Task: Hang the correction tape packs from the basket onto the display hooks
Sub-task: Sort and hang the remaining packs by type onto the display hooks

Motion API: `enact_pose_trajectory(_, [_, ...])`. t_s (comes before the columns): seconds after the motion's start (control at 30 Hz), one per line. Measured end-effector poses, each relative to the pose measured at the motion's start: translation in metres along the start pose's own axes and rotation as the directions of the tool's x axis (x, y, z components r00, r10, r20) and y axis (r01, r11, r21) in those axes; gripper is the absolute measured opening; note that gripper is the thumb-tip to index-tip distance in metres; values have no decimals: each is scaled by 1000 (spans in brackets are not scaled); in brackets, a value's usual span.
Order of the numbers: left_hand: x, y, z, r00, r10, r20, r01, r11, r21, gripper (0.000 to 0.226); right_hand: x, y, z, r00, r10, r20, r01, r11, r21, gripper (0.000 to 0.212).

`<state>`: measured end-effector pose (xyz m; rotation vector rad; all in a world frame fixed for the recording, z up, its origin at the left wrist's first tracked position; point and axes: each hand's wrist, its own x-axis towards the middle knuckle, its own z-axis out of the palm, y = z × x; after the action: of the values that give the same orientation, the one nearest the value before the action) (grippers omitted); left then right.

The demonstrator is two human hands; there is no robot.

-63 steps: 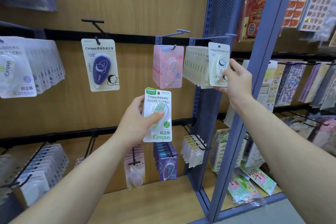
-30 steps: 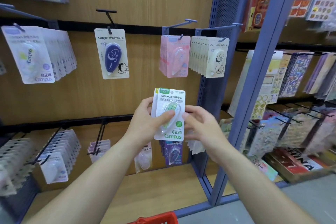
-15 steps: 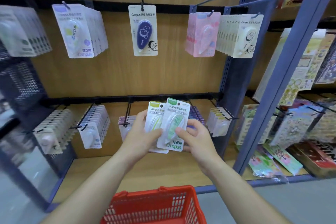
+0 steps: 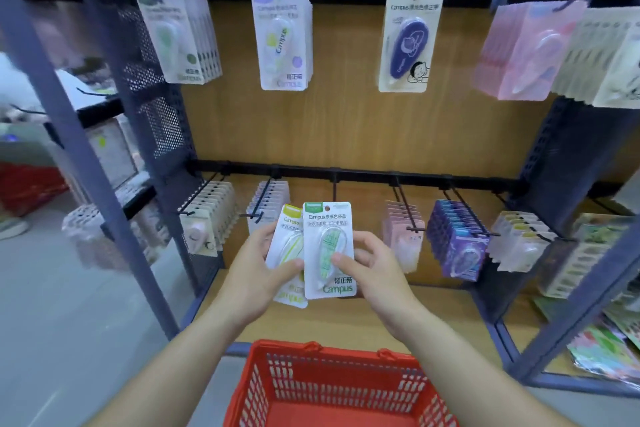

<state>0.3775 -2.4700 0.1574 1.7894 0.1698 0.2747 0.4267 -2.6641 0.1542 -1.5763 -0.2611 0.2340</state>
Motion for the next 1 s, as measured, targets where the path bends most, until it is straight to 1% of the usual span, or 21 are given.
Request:
enact_pose_trajectory(0.13, [8,-3,-27,997,14,-75,-14,1000,2,50,15,-4,37,1000,-16,7,15,999,36,23])
enact_pose_trajectory(0.23, [15,0,-54,989,32,-147,-40,998,-53,49,32,-18,66,998,-54,41,53,998,41,24])
enact_pose_trajectory(0.37, [27,11,-101,942,82,-324,-123,986,-111,48,67,-58,110,980,-180,84,180,984,2,27])
enact_pose_trajectory(0.43, [31,16,-124,910,103,-402,-184,969,-167,46,89,-86,133,961,-263,84,266,964,-21,25])
enact_pose_trajectory(0.5, [34,20,-143,884,116,-454,-232,950,-209,48,112,-114,156,933,-352,76,356,933,-42,24])
enact_pose_trajectory(0.57, [37,20,-157,872,115,-476,-253,938,-237,48,133,-140,177,904,-423,65,428,900,-82,26])
enact_pose_trajectory(0.67, [42,21,-174,857,110,-503,-291,910,-297,41,159,-172,202,866,-496,54,498,852,-160,31])
enact_pose_trajectory(0.77, [44,23,-189,850,106,-515,-321,881,-348,38,181,-194,220,844,-535,42,532,825,-192,29])
enact_pose_trajectory(0.83, [44,21,-196,850,98,-518,-319,879,-356,36,192,-203,227,838,-545,26,538,817,-207,29])
enact_pose_trajectory(0.93, [43,17,-201,847,92,-524,-316,879,-356,34,200,-208,233,830,-558,7,543,806,-236,22])
enact_pose_trajectory(1.0, [42,15,-204,846,93,-525,-317,879,-356,34,201,-205,234,810,-586,-2,569,789,-232,20])
